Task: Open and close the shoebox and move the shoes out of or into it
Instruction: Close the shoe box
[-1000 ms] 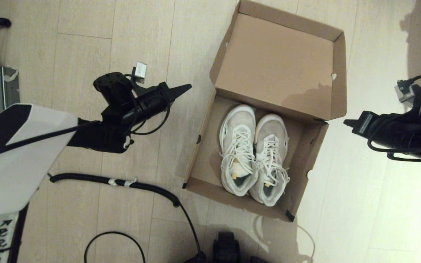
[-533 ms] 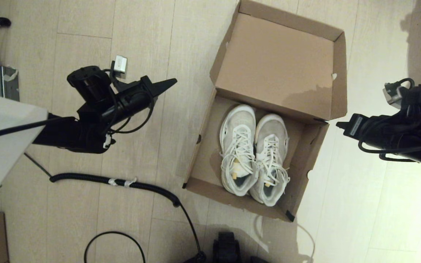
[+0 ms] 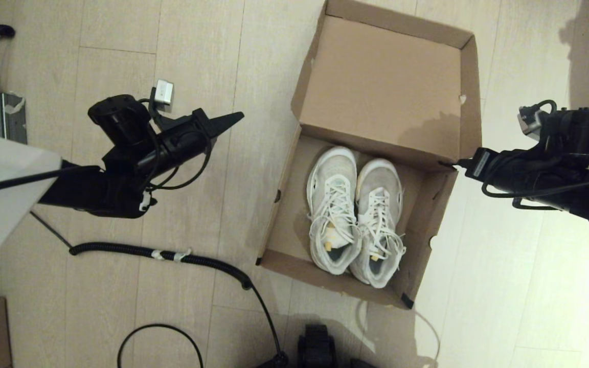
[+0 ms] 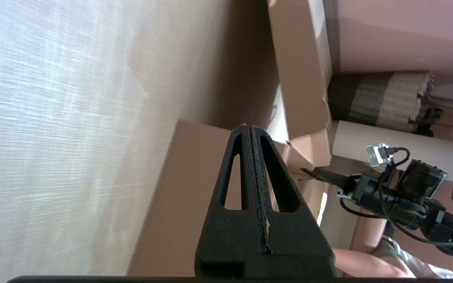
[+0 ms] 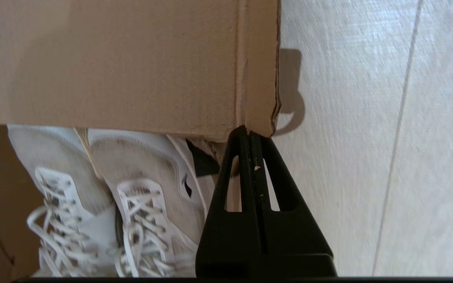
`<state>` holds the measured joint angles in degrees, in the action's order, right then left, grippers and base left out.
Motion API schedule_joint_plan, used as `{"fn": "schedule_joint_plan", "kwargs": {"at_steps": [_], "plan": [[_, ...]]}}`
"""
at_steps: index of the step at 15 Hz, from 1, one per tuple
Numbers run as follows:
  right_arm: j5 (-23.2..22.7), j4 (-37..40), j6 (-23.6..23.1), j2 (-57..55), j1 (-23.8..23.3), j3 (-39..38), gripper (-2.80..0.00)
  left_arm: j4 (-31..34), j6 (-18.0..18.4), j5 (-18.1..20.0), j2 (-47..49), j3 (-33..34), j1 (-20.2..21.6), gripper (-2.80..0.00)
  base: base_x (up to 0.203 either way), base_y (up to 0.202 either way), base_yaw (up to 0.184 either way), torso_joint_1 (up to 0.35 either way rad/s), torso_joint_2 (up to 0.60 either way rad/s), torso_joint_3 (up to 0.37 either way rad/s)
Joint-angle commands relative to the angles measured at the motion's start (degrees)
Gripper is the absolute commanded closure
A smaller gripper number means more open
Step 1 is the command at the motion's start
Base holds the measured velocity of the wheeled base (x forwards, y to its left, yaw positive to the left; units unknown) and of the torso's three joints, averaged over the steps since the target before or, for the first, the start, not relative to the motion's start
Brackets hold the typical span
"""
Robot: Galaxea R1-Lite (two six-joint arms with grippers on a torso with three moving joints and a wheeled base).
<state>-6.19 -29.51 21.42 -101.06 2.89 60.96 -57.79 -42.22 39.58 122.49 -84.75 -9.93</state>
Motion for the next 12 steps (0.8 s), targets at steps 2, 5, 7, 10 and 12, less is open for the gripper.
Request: {"fn": "schedule_joint_plan", "kwargs": {"at_steps": [2,5,7,10,12], "plan": [[0.0,-0.3,-0.4,-3.1,0.0,4.2,0.00,-0.3,-0.2,0.2,-0.3,0.4,0.4,0.00,0.000,0.000,0.000,0.000,0.00,0.000],[-0.1,0.0,-2.7,-4.8,0.1,9.2,0.00,-1.4,-0.2,0.3,-0.5,1.6,0.9,0.00,0.000,0.000,0.000,0.000,0.00,0.000],[-0.2,0.4,-2.8,-5.9,0.2,12.5,0.00,-1.4,-0.2,0.3,-0.6,1.6,1.2,0.00,0.000,0.000,0.000,0.000,0.00,0.000],[-0.1,3.3,-2.8,-5.0,0.5,14.5,0.00,-1.4,-0.2,0.3,-0.8,1.9,1.4,0.00,0.000,0.000,0.000,0.000,0.00,0.000],[-0.1,6.6,-2.7,-2.1,0.5,13.8,0.00,-1.4,-0.2,0.2,-0.8,2.0,1.4,0.00,0.000,0.000,0.000,0.000,0.00,0.000]]}}
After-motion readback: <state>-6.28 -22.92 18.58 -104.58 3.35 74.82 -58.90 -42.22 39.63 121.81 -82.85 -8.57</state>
